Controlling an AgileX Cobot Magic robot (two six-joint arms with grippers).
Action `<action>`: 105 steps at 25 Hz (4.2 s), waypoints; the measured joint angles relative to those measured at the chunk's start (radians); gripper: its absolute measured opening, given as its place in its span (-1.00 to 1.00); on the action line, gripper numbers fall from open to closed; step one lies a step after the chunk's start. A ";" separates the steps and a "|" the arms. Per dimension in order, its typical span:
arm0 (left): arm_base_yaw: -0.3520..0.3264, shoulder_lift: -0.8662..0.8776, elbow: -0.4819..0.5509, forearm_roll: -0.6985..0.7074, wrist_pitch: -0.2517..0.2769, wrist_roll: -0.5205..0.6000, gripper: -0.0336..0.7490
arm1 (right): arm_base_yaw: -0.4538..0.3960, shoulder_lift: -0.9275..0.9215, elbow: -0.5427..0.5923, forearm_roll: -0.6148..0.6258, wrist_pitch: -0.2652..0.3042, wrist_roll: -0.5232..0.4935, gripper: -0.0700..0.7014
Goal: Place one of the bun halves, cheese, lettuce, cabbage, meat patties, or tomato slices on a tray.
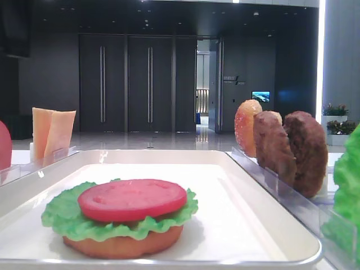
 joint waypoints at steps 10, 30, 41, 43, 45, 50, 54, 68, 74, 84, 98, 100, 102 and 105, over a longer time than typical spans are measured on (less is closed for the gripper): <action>0.046 -0.001 -0.116 0.111 0.081 0.001 0.39 | 0.000 0.000 0.000 0.000 0.000 0.000 0.20; 0.358 -0.102 -0.146 0.263 0.086 0.012 0.40 | 0.000 0.000 0.000 0.000 0.000 0.000 0.20; 0.358 -0.468 0.102 0.264 0.099 0.013 0.40 | 0.000 0.000 0.000 0.000 0.000 0.000 0.20; 0.358 -0.549 0.153 0.256 0.102 0.013 0.40 | 0.000 0.000 0.000 0.000 0.000 0.000 0.20; 0.358 -0.623 0.199 0.246 0.104 0.014 0.40 | 0.000 0.000 0.000 0.000 0.000 0.000 0.20; 0.358 -0.828 0.317 0.238 0.105 0.015 0.40 | 0.000 0.000 0.000 0.000 0.000 0.000 0.20; 0.358 -1.000 0.404 0.216 0.111 0.083 0.40 | 0.000 0.000 0.000 0.000 0.000 0.000 0.20; 0.358 -1.416 0.609 0.154 0.020 0.227 0.40 | 0.000 0.000 0.000 0.000 0.000 0.000 0.20; 0.358 -1.508 0.630 0.152 -0.012 0.230 0.40 | 0.000 0.000 0.000 0.000 0.000 0.000 0.20; 0.358 -1.508 0.630 0.152 -0.020 0.230 0.40 | 0.000 0.000 0.000 0.000 0.000 0.000 0.20; 0.358 -1.508 0.630 0.152 -0.021 0.230 0.40 | 0.000 0.000 0.000 0.000 0.000 0.000 0.20; 0.358 -1.508 0.630 0.152 -0.021 0.230 0.40 | 0.000 0.000 0.000 0.000 0.000 0.000 0.20; 0.358 -1.508 0.630 0.152 -0.021 0.230 0.40 | 0.000 0.000 0.000 0.000 0.000 0.000 0.20; 0.358 -1.508 0.630 0.152 -0.021 0.230 0.40 | 0.000 0.000 0.000 0.000 0.000 0.000 0.20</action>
